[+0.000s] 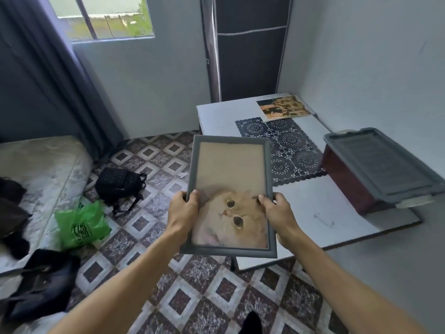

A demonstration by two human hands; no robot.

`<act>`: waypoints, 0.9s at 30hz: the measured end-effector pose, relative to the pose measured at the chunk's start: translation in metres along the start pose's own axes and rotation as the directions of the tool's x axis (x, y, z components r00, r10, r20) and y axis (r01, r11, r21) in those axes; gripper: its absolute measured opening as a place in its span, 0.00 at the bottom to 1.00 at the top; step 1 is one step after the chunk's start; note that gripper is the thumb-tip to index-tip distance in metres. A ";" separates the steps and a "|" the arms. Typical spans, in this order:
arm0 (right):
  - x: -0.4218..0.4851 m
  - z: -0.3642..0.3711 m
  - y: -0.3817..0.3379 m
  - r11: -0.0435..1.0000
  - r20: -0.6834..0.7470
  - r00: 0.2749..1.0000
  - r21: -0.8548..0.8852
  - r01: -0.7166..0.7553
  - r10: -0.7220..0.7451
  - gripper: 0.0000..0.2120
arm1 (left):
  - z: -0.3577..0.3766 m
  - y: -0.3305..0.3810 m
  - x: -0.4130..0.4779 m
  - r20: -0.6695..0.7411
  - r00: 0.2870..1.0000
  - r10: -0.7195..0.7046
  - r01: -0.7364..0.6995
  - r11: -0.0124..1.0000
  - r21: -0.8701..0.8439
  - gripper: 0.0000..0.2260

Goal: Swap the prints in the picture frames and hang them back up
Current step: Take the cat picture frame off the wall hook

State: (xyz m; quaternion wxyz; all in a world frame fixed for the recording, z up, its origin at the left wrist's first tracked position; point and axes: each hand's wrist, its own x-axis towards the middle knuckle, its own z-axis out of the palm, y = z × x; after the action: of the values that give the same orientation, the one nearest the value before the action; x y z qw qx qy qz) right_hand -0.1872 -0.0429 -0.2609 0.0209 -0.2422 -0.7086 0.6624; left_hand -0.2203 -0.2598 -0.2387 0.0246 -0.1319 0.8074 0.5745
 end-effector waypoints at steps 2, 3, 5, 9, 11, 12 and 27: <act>0.028 0.006 -0.006 1.000 -0.007 1.000 0.006 -0.014 0.014 0.09 | 0.008 0.007 0.030 0.000 1.000 0.004 -0.004 1.000 0.023 0.11; 0.042 0.009 -0.010 1.000 -0.017 1.000 0.018 -0.023 0.023 0.09 | 0.013 0.013 0.048 0.004 1.000 0.010 -0.010 0.999 0.045 0.11; 0.071 0.012 -0.019 0.999 -0.038 0.999 0.022 -0.029 0.030 0.08 | 0.026 0.023 0.081 0.016 1.000 0.015 -0.016 0.997 0.073 0.12; 0.120 0.017 -0.033 0.999 -0.082 0.995 0.006 -0.049 0.049 0.09 | 0.050 0.037 0.141 0.052 0.998 0.038 -0.042 0.995 0.087 0.12; 0.139 0.018 -0.036 0.997 -0.109 0.991 0.003 -0.073 0.073 0.09 | 0.062 0.040 0.168 0.086 0.995 0.046 -0.056 0.992 0.113 0.12; 0.147 0.019 -0.037 0.996 -0.120 0.989 -0.001 -0.084 0.083 0.09 | 0.068 0.042 0.181 0.106 0.993 0.053 -0.066 0.991 0.119 0.12; 0.243 0.070 -0.043 0.960 -0.551 0.804 -0.018 -0.280 0.224 0.11 | 0.151 0.076 0.381 0.578 0.801 0.157 -0.366 0.892 0.265 0.14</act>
State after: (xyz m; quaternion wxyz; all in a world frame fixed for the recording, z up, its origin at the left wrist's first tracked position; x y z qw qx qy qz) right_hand -0.4395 -0.0182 -0.2992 0.1208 -0.5125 -0.6666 0.5276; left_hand -0.6229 -0.1659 -0.2929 0.1946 0.1576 0.8693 0.4260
